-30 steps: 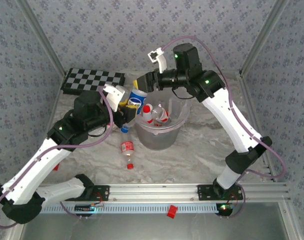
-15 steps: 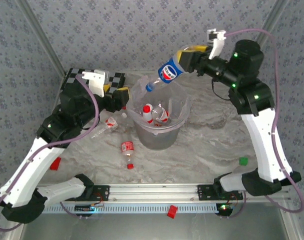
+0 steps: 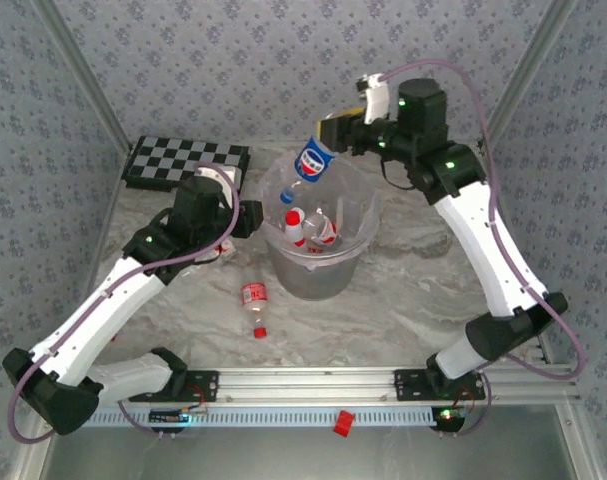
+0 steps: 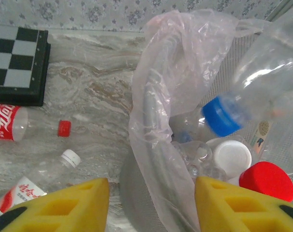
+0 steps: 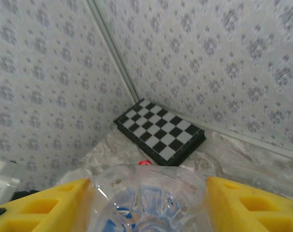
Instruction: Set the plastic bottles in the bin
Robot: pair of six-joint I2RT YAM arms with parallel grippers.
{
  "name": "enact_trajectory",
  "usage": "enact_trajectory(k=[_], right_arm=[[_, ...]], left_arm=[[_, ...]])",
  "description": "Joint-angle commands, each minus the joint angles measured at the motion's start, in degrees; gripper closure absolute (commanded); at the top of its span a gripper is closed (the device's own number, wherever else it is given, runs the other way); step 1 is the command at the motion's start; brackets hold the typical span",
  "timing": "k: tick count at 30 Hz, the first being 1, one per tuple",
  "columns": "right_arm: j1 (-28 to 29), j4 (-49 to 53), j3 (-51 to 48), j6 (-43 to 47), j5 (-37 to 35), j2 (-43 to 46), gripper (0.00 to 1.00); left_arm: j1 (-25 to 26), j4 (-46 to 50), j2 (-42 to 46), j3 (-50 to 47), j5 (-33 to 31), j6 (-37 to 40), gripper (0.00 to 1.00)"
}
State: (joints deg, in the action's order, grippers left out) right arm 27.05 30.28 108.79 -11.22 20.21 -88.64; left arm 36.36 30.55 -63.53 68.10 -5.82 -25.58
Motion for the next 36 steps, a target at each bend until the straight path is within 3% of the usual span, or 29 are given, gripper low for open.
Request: enact_trajectory(k=[1,5,13,21,24,32,36], right_arm=[[0.7,-0.4,0.8,4.6,-1.6,-1.9,0.71],[2.4,-0.1,0.4,4.5,2.9,-6.4,0.72],[8.0,8.6,0.6,9.2,-4.4,-13.8,0.73],[9.8,0.2,-12.1,5.1,-8.1,-14.3,0.78],[9.8,-1.7,-13.6,3.3,-6.5,-13.4,0.69],[9.8,2.9,-9.7,4.0,-7.2,-6.0,0.24],[9.0,3.9,-10.0,4.6,-8.4,-1.8,0.17]], left_arm=[[-0.4,-3.4,0.8,-0.9,1.9,-1.6,0.53],[-0.6,-4.3,-0.3,-1.9,3.8,-2.4,0.57],[-0.7,-6.7,-1.1,-4.4,4.9,-3.2,0.62],[-1.2,-7.6,-2.3,-4.5,5.4,-3.2,0.65],[-1.6,-7.6,-2.4,-4.6,5.6,-3.2,0.66],[-3.0,-7.4,-2.2,-4.2,5.7,-2.3,0.66],[-4.3,-6.0,-1.9,-2.3,6.1,-0.4,0.53]])
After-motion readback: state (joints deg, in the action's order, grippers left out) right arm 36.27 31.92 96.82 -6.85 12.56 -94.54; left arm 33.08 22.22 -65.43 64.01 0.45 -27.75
